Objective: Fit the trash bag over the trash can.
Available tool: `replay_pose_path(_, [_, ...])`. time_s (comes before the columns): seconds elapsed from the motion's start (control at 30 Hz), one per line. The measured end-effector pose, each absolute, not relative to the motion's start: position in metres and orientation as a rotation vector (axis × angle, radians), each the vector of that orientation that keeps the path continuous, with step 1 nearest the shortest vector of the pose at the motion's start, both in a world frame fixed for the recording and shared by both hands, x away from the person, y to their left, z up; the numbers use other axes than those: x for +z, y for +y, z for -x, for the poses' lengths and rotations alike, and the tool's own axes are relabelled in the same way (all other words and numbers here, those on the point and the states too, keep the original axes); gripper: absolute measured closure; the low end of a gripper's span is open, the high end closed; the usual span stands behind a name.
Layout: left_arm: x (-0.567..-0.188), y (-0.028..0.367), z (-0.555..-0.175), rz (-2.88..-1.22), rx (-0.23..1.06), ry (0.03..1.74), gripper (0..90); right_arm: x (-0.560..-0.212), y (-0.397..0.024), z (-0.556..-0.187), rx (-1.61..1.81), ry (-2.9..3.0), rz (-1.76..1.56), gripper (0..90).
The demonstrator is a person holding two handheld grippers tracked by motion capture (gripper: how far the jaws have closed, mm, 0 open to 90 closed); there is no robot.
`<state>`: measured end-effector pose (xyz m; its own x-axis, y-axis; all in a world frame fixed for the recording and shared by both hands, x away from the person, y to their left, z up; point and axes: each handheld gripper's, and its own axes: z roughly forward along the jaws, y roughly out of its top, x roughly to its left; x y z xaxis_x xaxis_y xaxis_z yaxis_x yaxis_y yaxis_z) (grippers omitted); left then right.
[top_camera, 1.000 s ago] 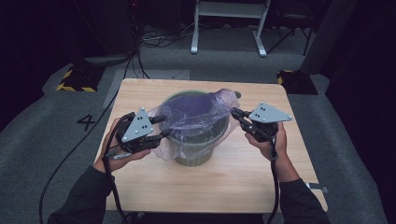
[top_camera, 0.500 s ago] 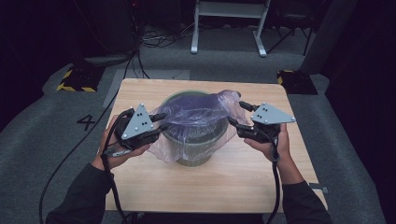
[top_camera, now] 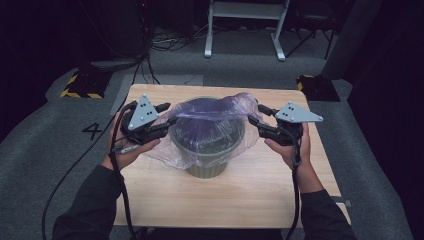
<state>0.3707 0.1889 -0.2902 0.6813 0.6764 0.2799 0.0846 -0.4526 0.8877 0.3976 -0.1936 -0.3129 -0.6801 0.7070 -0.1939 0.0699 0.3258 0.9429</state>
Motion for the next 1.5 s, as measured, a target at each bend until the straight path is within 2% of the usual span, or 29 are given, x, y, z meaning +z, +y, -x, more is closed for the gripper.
replay_pose_path(0.07, [-0.293,0.191,-0.376,-1.946,0.778,0.607,52.1,-0.314,-0.194,-0.400,1.360,2.009,-0.686,59.6])
replay_pose_path(0.17, [-0.295,0.193,-0.381,-1.957,0.770,0.615,50.9,-0.317,-0.194,-0.403,1.327,2.027,-0.687,66.4])
replay_pose_path(0.33, [-0.300,0.199,-0.391,-1.930,0.812,0.664,47.0,-0.320,-0.193,-0.406,1.306,2.049,-0.665,82.4])
replay_pose_path(0.43, [-0.303,0.203,-0.398,-1.937,0.787,0.687,45.1,-0.320,-0.192,-0.407,1.297,2.049,-0.652,86.1])
replay_pose_path(0.5, [-0.305,0.207,-0.402,-1.933,0.736,0.688,40.6,-0.320,-0.191,-0.409,1.283,2.052,-0.653,88.0])
replay_pose_path(0.6, [-0.307,0.215,-0.399,-1.883,0.662,0.648,34.5,-0.322,-0.190,-0.411,1.275,2.066,-0.658,88.2])
replay_pose_path(0.67, [-0.306,0.216,-0.394,-1.889,0.604,0.625,23.0,-0.323,-0.190,-0.411,1.270,2.072,-0.664,88.2])
replay_pose_path(0.7, [-0.306,0.216,-0.389,-1.890,0.607,0.617,20.4,-0.323,-0.189,-0.411,1.270,2.073,-0.666,88.2])
replay_pose_path(0.83, [-0.305,0.217,-0.365,-1.887,0.603,0.558,15.4,-0.324,-0.187,-0.406,1.246,2.079,-0.650,88.6])
replay_pose_path(1.07, [-0.307,0.218,-0.325,-1.885,0.590,0.468,15.3,-0.322,-0.188,-0.401,1.236,2.063,-0.656,89.4])
replay_pose_path(1.27, [-0.324,0.202,-0.310,-1.947,0.666,0.526,15.4,-0.320,-0.187,-0.401,1.244,2.053,-0.663,88.9])
replay_pose_path(1.37, [-0.338,0.200,-0.312,-1.940,0.685,0.587,15.5,-0.320,-0.187,-0.401,1.253,2.043,-0.671,84.7])
replay_pose_path(1.47, [-0.346,0.202,-0.317,-1.942,0.647,0.631,16.1,-0.321,-0.188,-0.401,1.253,2.043,-0.677,81.4])
replay_pose_path(1.5, [-0.350,0.202,-0.319,-1.947,0.643,0.657,17.3,-0.321,-0.190,-0.401,1.264,2.040,-0.696,77.4])
